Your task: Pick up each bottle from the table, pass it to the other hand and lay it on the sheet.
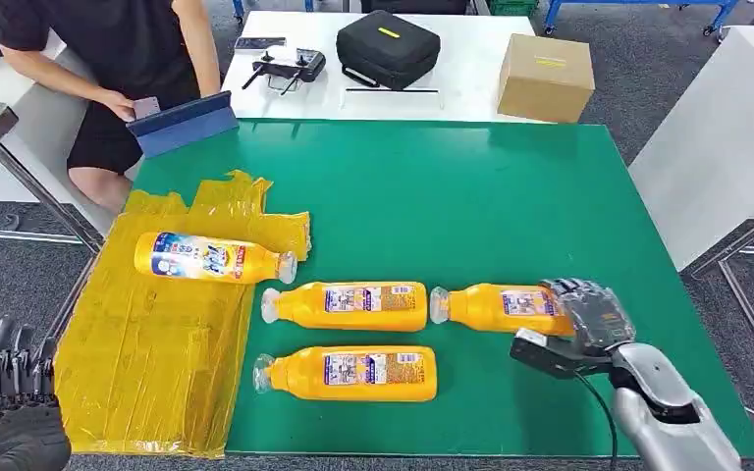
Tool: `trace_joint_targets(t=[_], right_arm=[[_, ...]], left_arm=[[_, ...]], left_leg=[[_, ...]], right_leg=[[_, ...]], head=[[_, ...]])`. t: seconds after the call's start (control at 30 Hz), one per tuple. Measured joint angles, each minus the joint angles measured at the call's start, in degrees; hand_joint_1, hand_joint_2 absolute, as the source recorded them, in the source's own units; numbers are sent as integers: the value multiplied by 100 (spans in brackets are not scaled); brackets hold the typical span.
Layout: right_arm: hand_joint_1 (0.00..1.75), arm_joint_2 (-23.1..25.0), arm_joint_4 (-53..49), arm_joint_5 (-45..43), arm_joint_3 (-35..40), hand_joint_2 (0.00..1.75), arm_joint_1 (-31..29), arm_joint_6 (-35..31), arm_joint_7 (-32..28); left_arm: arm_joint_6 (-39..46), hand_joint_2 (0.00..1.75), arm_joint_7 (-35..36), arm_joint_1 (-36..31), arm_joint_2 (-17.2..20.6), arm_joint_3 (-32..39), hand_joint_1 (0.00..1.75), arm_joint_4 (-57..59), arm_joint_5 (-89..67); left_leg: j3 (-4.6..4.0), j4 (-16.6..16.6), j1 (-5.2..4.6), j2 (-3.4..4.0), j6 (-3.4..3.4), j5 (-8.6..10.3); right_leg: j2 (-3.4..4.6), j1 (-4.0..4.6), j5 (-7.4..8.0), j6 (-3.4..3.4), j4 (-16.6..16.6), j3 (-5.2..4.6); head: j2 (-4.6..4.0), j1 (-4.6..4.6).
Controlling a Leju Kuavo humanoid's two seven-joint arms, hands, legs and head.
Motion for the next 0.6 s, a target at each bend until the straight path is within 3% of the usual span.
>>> trace_joint_targets(t=[0.17,0.6], right_arm=[[175,-526,-1135,-793,-845,175,650,169,-462],[175,-925,-1981,-1216,-1343,175,725,241,-437]], left_arm=[[72,0,-79,8,-46,11,0,0,-2],[-9,0,-111,-65,-184,92,0,18,-4]], left_leg=[[-18,-1,-7,-2,3,-4],[-12,-1,-9,15,3,-3]], right_leg=[[6,-5,-9,15,0,-8],[15,-8,-7,16,0,-10]], head=[[0,2],[0,-2]])
